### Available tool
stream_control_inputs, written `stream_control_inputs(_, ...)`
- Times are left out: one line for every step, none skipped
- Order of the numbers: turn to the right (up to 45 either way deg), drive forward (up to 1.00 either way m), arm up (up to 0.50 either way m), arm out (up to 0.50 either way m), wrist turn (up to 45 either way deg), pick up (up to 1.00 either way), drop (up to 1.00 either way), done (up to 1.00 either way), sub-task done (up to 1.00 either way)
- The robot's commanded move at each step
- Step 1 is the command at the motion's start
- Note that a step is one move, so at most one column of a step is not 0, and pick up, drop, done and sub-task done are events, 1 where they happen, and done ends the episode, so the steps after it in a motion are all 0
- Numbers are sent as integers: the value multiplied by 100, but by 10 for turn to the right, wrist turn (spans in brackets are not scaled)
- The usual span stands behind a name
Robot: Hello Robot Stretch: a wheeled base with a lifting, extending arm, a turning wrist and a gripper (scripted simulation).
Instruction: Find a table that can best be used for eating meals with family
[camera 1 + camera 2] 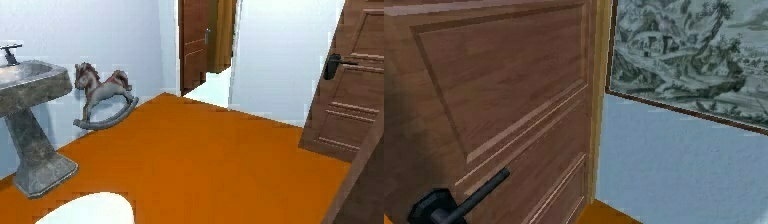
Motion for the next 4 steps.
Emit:
stream_control_inputs(30,0,0,0,0,0,0,0,0)
stream_control_inputs(0,30,0,0,0,0,0,0,0)
stream_control_inputs(240,0,0,0,0,0,0,0,0)
stream_control_inputs(0,15,0,0,0,0,0,0,0)
